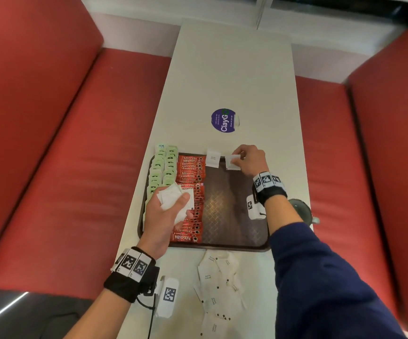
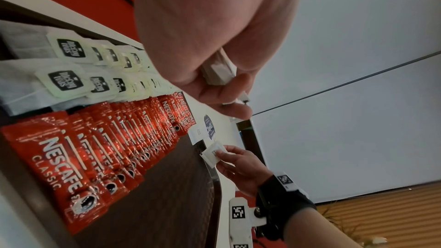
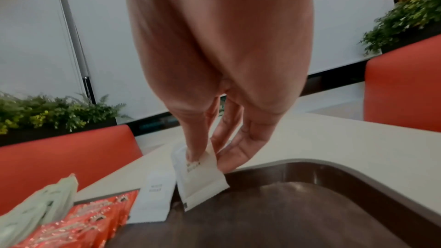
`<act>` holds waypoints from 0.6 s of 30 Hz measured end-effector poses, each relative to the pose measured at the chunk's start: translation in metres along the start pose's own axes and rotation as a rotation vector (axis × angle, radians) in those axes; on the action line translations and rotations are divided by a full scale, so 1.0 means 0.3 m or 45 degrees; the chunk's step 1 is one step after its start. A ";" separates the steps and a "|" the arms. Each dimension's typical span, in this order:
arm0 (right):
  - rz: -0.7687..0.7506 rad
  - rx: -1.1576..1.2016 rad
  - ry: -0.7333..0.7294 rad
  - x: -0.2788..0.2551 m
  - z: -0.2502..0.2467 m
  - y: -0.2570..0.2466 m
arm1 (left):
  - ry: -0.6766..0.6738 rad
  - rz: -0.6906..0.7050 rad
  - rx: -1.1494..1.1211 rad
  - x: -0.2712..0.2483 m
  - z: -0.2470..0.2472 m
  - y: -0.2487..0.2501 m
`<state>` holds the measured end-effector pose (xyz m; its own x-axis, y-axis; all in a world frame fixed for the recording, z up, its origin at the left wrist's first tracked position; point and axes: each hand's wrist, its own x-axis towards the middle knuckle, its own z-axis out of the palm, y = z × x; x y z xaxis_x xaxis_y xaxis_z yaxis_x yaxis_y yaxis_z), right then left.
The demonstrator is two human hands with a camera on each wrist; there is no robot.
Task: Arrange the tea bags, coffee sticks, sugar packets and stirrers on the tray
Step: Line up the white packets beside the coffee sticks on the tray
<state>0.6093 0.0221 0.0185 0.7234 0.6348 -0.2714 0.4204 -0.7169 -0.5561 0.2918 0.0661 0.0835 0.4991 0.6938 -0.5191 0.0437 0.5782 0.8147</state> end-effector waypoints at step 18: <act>0.169 0.033 0.149 -0.002 0.125 -0.047 | 0.040 -0.028 -0.002 0.018 -0.033 -0.028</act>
<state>0.5825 0.0426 -0.0028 0.8312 0.4961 -0.2511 0.3039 -0.7835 -0.5420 0.2856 0.0693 0.0711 0.4704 0.6940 -0.5451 0.0530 0.5943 0.8025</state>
